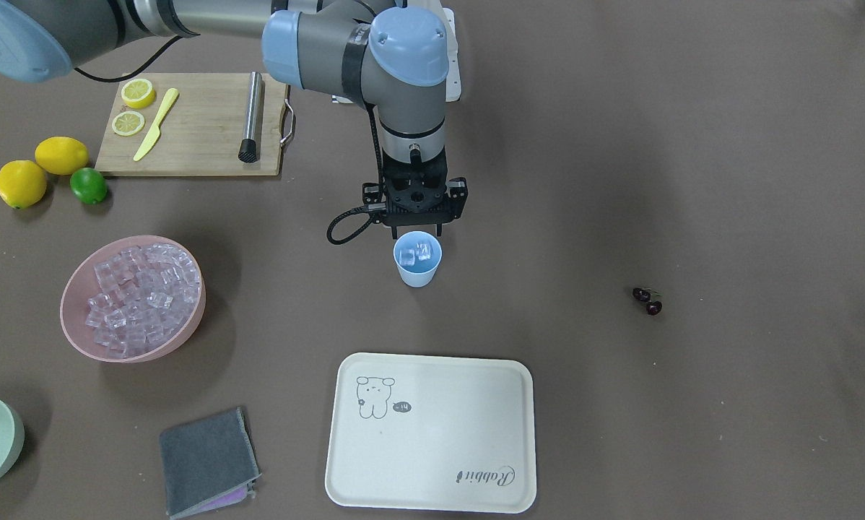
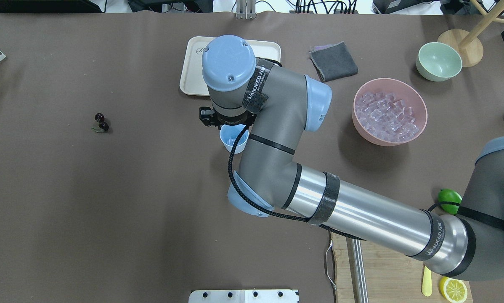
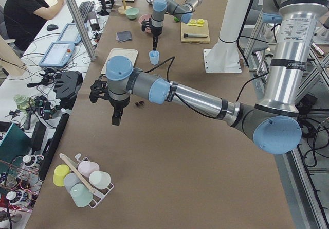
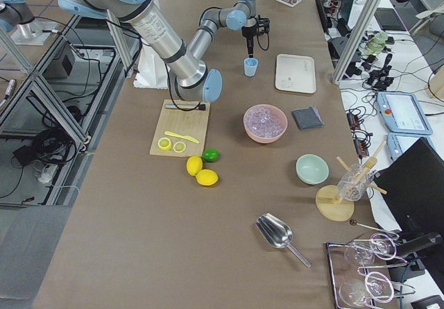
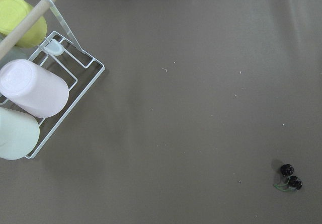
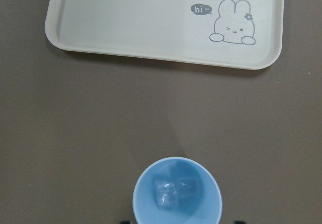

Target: Put ice and cherries in cup

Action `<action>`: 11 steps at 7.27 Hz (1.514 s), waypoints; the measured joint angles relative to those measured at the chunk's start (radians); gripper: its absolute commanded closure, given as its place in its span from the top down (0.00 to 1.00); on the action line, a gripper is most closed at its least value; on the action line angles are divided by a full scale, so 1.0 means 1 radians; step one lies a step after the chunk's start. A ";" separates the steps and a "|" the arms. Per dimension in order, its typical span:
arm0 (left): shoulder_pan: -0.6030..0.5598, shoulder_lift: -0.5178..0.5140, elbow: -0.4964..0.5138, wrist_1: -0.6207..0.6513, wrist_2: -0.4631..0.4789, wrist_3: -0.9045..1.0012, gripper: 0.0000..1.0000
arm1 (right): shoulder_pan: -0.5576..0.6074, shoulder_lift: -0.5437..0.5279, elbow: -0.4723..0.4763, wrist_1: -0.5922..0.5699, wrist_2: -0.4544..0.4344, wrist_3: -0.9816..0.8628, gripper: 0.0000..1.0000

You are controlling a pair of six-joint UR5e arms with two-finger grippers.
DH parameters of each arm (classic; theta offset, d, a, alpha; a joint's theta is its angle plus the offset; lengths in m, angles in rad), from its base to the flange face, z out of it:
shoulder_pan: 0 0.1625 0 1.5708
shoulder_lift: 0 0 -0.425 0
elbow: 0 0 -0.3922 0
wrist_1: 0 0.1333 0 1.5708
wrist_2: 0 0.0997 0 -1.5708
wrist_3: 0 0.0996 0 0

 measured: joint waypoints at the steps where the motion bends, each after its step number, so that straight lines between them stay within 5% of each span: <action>1: 0.000 0.000 -0.001 0.000 0.000 0.000 0.98 | 0.000 -0.002 0.007 -0.001 0.000 0.001 0.99; 3: 0.001 0.000 -0.002 -0.001 0.000 0.001 0.98 | 0.025 -0.044 0.054 -0.004 0.013 -0.022 0.99; 6: 0.000 0.000 -0.005 -0.004 0.000 0.000 0.98 | 0.223 -0.291 0.208 0.001 0.164 -0.328 0.98; 9: -0.001 0.002 -0.013 -0.005 0.000 -0.001 0.98 | 0.399 -0.503 0.217 0.023 0.274 -0.643 0.94; 11: -0.001 0.001 -0.016 -0.006 0.000 -0.001 0.98 | 0.414 -0.535 0.208 0.027 0.280 -0.634 0.86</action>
